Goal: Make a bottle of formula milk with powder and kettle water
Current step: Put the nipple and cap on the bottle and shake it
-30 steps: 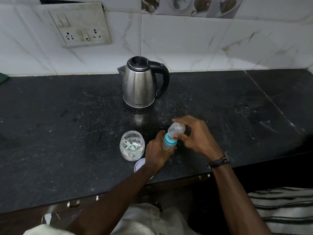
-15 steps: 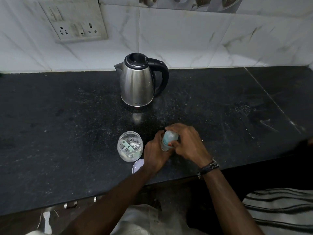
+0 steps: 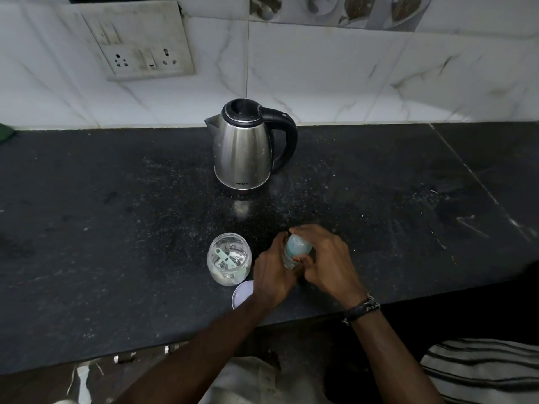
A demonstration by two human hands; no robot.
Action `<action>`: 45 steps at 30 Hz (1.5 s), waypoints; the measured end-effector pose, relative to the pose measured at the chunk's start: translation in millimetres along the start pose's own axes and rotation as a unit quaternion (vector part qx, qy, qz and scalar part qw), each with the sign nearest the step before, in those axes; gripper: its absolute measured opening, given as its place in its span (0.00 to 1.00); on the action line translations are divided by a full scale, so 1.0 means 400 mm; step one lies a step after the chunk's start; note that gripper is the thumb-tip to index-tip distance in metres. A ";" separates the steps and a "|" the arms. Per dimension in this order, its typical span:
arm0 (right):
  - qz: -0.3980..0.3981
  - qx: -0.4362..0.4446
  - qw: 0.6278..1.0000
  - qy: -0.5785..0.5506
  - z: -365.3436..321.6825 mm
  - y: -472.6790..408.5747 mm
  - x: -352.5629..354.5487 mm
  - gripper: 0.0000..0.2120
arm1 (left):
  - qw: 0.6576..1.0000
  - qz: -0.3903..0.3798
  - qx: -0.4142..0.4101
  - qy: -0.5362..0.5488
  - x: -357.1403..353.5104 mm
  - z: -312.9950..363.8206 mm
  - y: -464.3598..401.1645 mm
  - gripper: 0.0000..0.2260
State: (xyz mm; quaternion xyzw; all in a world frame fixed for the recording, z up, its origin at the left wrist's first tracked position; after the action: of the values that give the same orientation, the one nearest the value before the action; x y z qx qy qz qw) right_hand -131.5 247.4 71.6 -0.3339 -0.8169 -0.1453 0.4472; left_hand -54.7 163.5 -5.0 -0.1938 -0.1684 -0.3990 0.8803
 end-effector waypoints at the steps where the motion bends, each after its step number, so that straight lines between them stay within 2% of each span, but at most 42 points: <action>1: -0.003 -0.002 1.000 -0.007 0.003 0.000 0.000 0.27 | 1.000 0.000 -0.003 0.002 0.000 0.004 0.001 0.31; 4: -0.014 -0.002 0.999 -0.030 0.012 -0.004 0.002 0.28 | 1.000 -0.010 -0.007 0.006 -0.002 0.011 -0.003 0.32; 8: -0.021 0.006 0.997 -0.069 0.019 0.000 0.002 0.30 | 0.998 -0.053 -0.001 0.021 0.002 0.026 -0.009 0.43; 11: -0.024 0.017 0.995 -0.091 0.021 0.002 0.000 0.31 | 0.994 -0.091 -0.028 0.051 0.009 0.059 0.001 0.45; 13: -0.028 0.020 0.994 -0.102 0.023 0.001 -0.005 0.31 | 0.992 -0.083 -0.067 0.066 0.028 0.091 0.012 0.44; 16: -0.019 -0.006 0.992 -0.126 0.042 0.004 -0.013 0.33 | 0.986 -0.046 -0.146 0.065 0.081 0.155 0.020 0.41; 19: -0.023 -0.047 0.991 -0.124 0.077 0.009 -0.035 0.38 | 0.974 0.029 -0.212 0.070 0.152 0.208 0.017 0.35; 22: -0.033 -0.075 0.989 -0.119 0.111 0.016 -0.066 0.41 | 0.959 0.128 -0.246 0.060 0.242 0.223 0.006 0.29; 25: -0.036 -0.092 0.986 -0.137 0.132 0.023 -0.098 0.38 | 0.940 0.216 -0.265 0.005 0.336 0.194 -0.008 0.23; 30: -0.016 -0.111 0.979 -0.168 0.144 0.020 -0.135 0.33 | 0.940 0.275 -0.189 -0.065 0.441 0.039 -0.012 0.17; 32: 0.006 -0.119 0.977 -0.175 0.148 0.017 -0.144 0.32 | 0.953 0.251 -0.127 -0.110 0.451 -0.054 0.004 0.17; 36: 0.025 -0.137 0.972 -0.189 0.158 0.013 -0.163 0.31 | 0.970 0.134 0.018 -0.200 0.423 -0.241 0.070 0.18; 40: 0.014 -0.139 0.974 -0.178 0.155 0.004 -0.155 0.30 | 0.964 0.064 0.033 -0.254 0.392 -0.307 0.118 0.21; 42: 0.013 -0.127 0.976 -0.175 0.138 -0.004 -0.134 0.29 | 0.962 0.058 0.035 -0.263 0.389 -0.314 0.120 0.21; 45: 0.045 -0.134 0.964 -0.227 0.113 -0.024 -0.088 0.22 | 0.962 0.057 0.039 -0.266 0.388 -0.322 0.117 0.21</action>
State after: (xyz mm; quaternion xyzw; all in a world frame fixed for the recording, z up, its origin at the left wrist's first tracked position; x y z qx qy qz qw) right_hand -153.3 250.1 17.6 -0.4519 -0.8539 -0.1538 0.2075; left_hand 96.4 31.9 -56.4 -0.2680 -0.4003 -0.2749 0.8321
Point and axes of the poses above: each hand's wrist, its own y-axis away from the middle knuckle, its own x-axis out of the back of the hand, z = x × y, the point moved 6 cm from there along -y, towards the middle knuckle, and after that the axes turned 10 degrees about -x, right-handed, at the moved point
